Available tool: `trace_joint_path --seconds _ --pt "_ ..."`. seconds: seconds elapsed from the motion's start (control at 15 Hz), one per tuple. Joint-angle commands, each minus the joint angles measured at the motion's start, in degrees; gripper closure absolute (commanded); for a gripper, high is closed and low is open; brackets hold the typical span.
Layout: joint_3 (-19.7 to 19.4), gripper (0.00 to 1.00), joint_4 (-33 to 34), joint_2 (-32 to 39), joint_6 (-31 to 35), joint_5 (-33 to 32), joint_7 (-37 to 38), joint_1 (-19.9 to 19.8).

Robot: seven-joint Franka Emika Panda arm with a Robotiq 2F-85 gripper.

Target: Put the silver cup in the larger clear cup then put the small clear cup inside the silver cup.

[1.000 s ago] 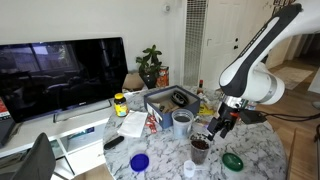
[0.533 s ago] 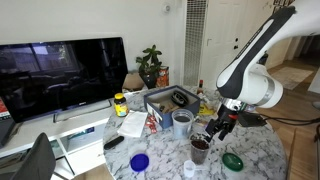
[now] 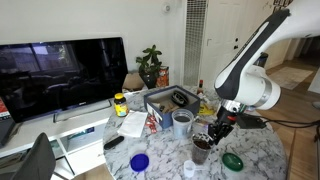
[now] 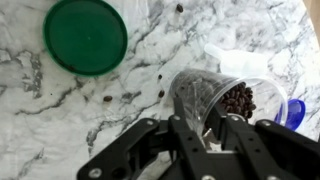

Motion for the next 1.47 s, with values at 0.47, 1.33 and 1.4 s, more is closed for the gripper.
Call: trace_joint_path --seconds 0.47,1.33,1.4 --pt "0.3 0.99 0.6 2.4 2.1 -0.1 -0.1 0.6" --pt "-10.9 0.99 -0.8 -13.4 -14.0 -38.8 17.5 -1.1" --pt "-11.6 0.99 0.1 -14.7 -17.1 -40.9 17.9 -1.4"
